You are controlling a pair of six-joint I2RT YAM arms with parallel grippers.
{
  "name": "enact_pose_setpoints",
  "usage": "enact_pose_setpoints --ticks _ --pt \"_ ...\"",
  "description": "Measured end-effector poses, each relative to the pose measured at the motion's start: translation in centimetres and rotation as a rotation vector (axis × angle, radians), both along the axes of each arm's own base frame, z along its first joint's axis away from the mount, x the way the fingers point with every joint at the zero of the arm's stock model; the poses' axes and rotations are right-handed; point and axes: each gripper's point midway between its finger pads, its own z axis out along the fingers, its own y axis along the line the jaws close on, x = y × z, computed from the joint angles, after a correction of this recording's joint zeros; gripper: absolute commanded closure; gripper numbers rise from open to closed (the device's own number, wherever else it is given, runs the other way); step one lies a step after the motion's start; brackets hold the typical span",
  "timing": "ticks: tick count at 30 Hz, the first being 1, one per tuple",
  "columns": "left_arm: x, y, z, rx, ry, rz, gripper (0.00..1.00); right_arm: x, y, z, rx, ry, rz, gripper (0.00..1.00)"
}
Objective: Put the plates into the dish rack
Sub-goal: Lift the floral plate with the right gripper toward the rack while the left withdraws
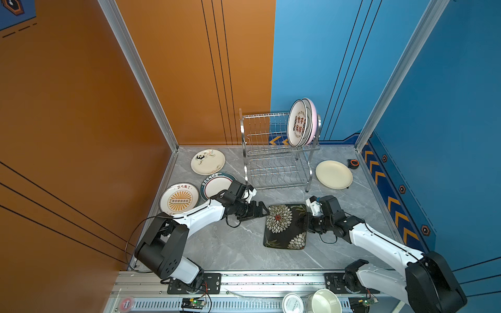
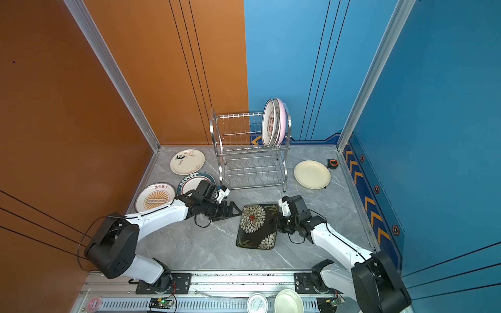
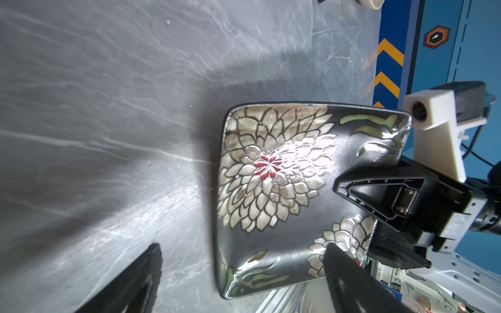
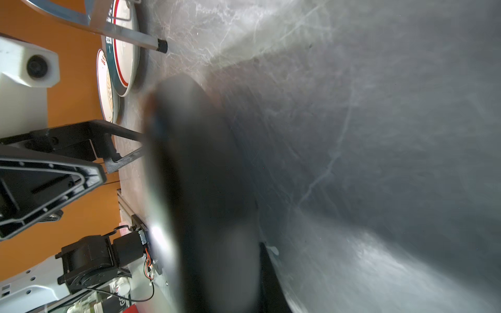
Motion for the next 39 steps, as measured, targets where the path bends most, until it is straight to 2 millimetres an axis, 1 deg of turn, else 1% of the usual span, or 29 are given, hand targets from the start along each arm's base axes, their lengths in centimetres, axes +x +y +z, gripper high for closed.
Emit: enact_pose_setpoints --ticks 3,6,9,11,14,20,23,28,34,39 --pt "0.6 1.1 0.7 -0.005 -0.011 0.030 0.03 0.2 -0.7 2.4 -0.020 -0.047 -0.032 1.00" --pt "1.0 2.1 1.0 -0.004 -0.013 0.052 0.02 0.6 -1.3 5.6 -0.033 -0.111 -0.063 1.00" --pt "1.3 2.8 1.2 -0.007 -0.013 0.070 0.00 1.1 -1.8 9.5 -0.050 -0.188 -0.091 1.00" --pt "1.5 3.2 1.4 -0.009 -0.015 0.080 0.00 1.3 -2.2 12.6 -0.066 -0.248 -0.107 1.00" --pt "1.7 3.6 1.7 -0.015 -0.022 0.092 0.01 1.4 -2.4 16.7 -0.087 -0.332 -0.120 1.00" --pt "1.8 4.0 2.1 -0.021 -0.028 0.097 0.02 1.1 -3.2 25.0 -0.119 -0.509 -0.146 1.00" --pt "1.6 4.0 2.2 -0.021 -0.028 0.094 0.02 1.6 -3.3 28.6 -0.141 -0.588 -0.162 1.00" --pt "1.3 4.1 2.2 -0.022 -0.032 0.091 0.02 3.4 -2.8 33.1 -0.194 -0.695 -0.190 1.00" --pt "1.0 4.3 2.4 -0.025 -0.038 0.092 0.02 6.2 -1.6 37.2 -0.265 -0.805 -0.216 1.00" --pt "1.1 4.3 2.4 -0.025 -0.039 0.093 0.02 8.8 -0.1 40.7 -0.304 -0.917 -0.250 1.00"
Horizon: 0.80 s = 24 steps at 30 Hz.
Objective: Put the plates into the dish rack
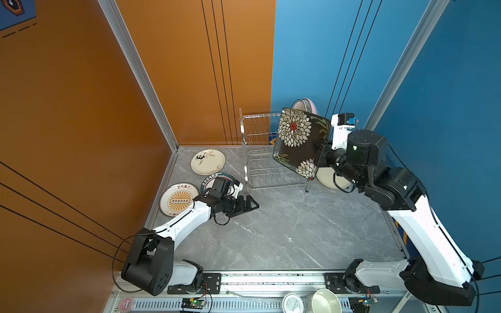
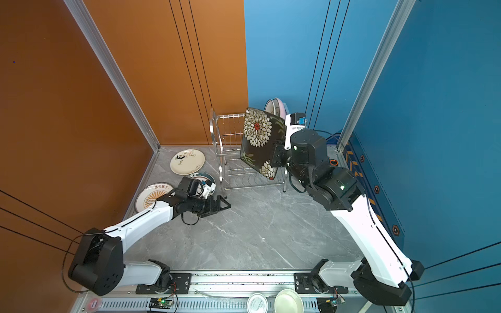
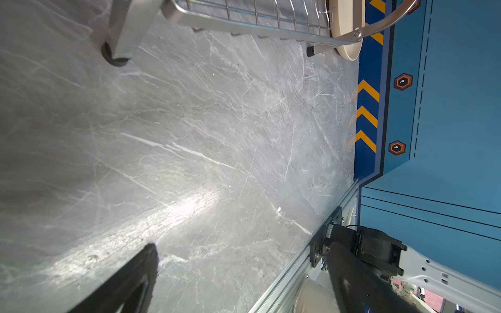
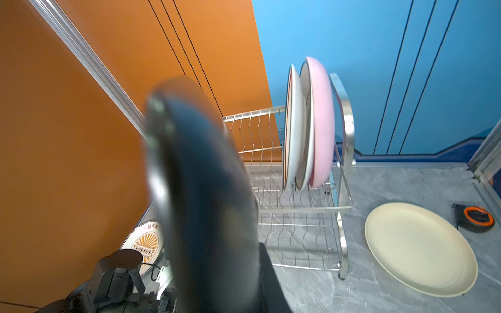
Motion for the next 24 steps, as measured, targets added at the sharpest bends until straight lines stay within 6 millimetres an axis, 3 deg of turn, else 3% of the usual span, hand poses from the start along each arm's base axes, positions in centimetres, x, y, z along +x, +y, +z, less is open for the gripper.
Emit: enact_pose_setpoints --ticks 3,7,19,24 --pt "0.0 0.0 0.0 0.000 0.001 0.001 0.02 1.8 0.9 1.5 -0.021 -0.068 -0.029 1.00" --pt "0.1 0.1 0.0 0.001 0.001 0.005 0.02 4.3 1.6 2.0 -0.059 -0.132 -0.098 1.00" --pt "0.2 0.3 0.0 0.001 0.000 0.012 0.02 11.8 4.1 0.7 -0.197 -0.258 -0.274 1.00" --pt "0.4 0.5 -0.5 0.008 0.011 0.015 0.02 14.8 3.4 -0.3 -0.244 -0.272 -0.355 1.00"
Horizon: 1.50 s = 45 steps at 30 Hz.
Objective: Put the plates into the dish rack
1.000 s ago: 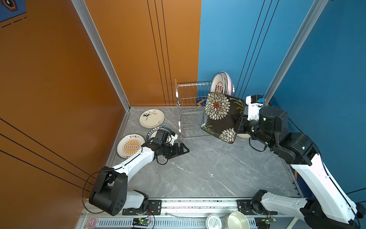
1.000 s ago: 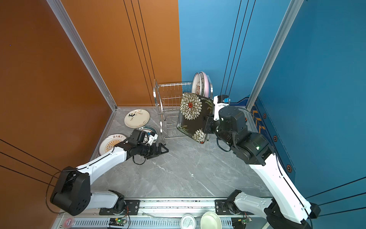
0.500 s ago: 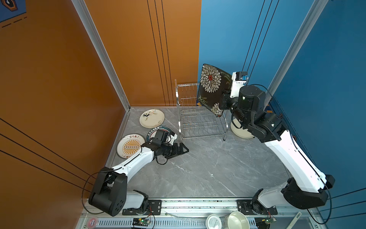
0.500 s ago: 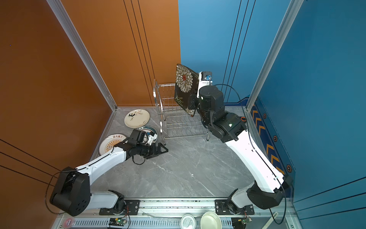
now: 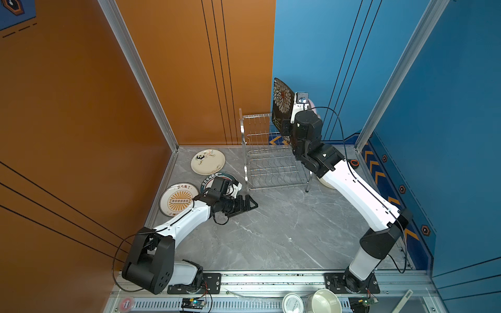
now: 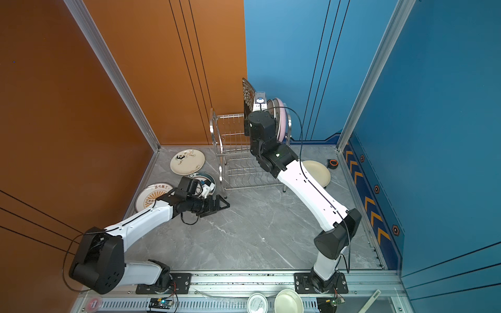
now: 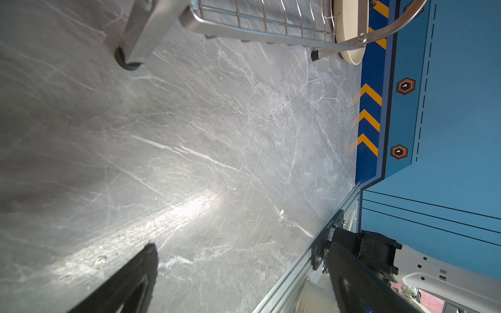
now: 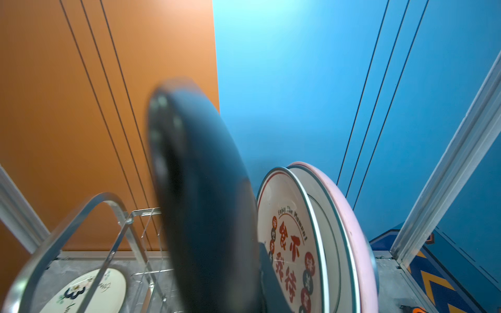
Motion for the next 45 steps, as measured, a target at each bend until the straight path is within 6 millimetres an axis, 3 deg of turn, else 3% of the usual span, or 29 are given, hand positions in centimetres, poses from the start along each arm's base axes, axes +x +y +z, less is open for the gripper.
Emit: enact_pose_setpoints --ticks 7,17,35,42,45 --pt "0.5 0.2 -0.2 0.003 0.009 0.010 0.02 2.7 -1.5 -1.4 -0.049 0.000 -0.101 1.00" --pt "0.9 0.7 -0.6 0.003 0.018 0.022 0.02 3.4 -1.5 -1.7 -0.048 -0.006 -0.117 1.00" --pt "1.1 1.0 -0.5 -0.003 0.013 0.023 0.02 4.9 -1.4 -3.9 -0.078 0.024 -0.138 1.00" --pt "1.1 1.0 -0.5 -0.003 0.014 0.023 0.02 5.3 -1.0 -6.8 -0.103 0.062 -0.137 1.00" --pt "1.1 1.0 -0.5 -0.003 0.013 0.024 0.02 5.2 -1.1 -6.8 -0.087 0.048 -0.136 1.00"
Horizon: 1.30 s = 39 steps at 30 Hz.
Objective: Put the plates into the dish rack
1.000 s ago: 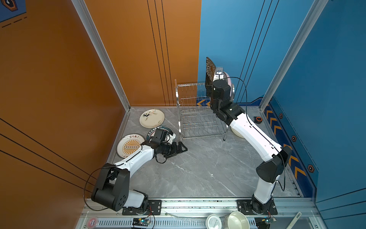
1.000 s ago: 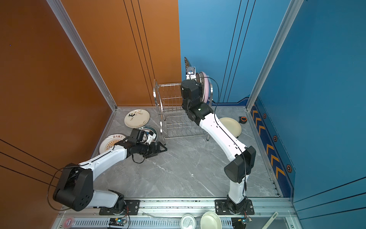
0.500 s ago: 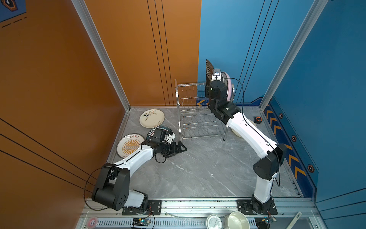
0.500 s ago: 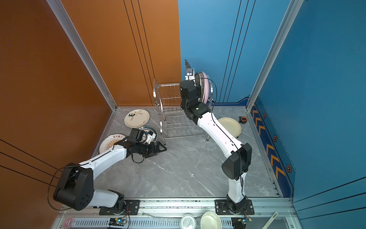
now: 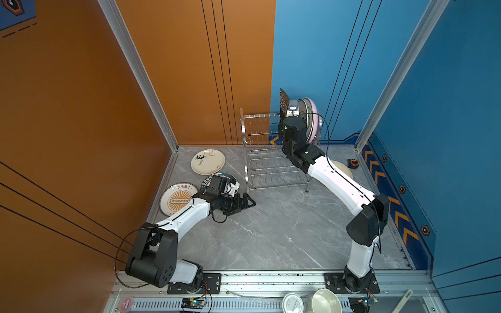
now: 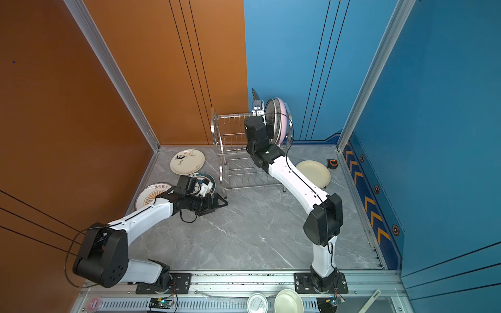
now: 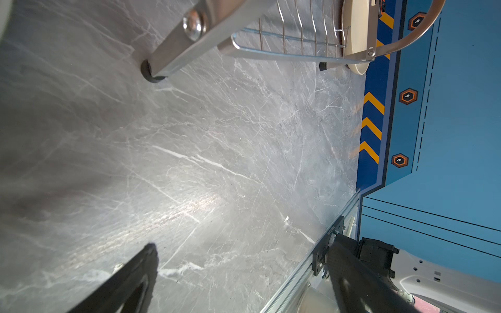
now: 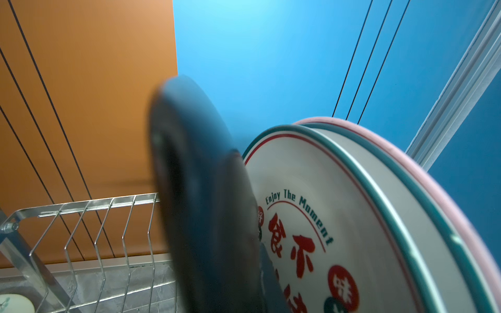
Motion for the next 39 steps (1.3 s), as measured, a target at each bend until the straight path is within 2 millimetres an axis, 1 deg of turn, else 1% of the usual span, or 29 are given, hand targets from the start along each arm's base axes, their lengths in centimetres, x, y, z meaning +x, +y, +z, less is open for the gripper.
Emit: enact_pose_setpoints --ticks 7,8,12,14,17,21,23,26,30,33,39 --pt "0.0 0.1 0.2 -0.002 -0.007 0.004 0.02 -1.1 -0.7 0.0 0.005 -0.003 0.003 1.00" --pt "-0.1 0.2 0.2 -0.002 -0.008 0.004 0.02 -1.3 -0.8 0.0 0.009 -0.004 0.003 0.98" --pt "-0.3 0.2 0.2 -0.002 -0.009 0.004 0.02 -1.7 -1.0 0.0 0.021 -0.006 0.002 0.81" --pt "-0.3 0.2 0.3 -0.003 -0.010 0.004 0.02 -1.7 -1.0 0.1 0.026 -0.010 0.002 0.77" --pt "-0.3 0.2 0.3 -0.004 -0.013 0.004 0.02 -2.2 -1.3 1.2 0.048 -0.039 0.003 0.74" --pt "-0.3 0.2 0.6 -0.006 -0.020 0.004 0.02 -3.2 -1.8 3.1 0.076 -0.076 0.007 0.71" --pt "-0.4 0.3 0.6 -0.007 -0.023 0.004 0.02 -3.6 -1.9 3.8 0.085 -0.086 0.011 0.69" --pt "-0.5 0.3 0.7 -0.008 -0.026 0.005 0.02 -4.1 -1.8 4.3 0.093 -0.096 0.018 0.66" --pt "-0.6 0.3 0.8 -0.009 -0.028 0.007 0.02 -4.7 -1.7 4.3 0.098 -0.095 0.028 0.60" --pt "-0.6 0.4 1.1 -0.010 -0.039 0.009 0.02 -5.3 -1.6 4.7 0.110 -0.099 0.037 0.55" --pt "-0.6 0.6 1.6 -0.007 -0.059 0.019 0.02 -7.8 -1.6 6.3 0.154 -0.104 0.069 0.46"
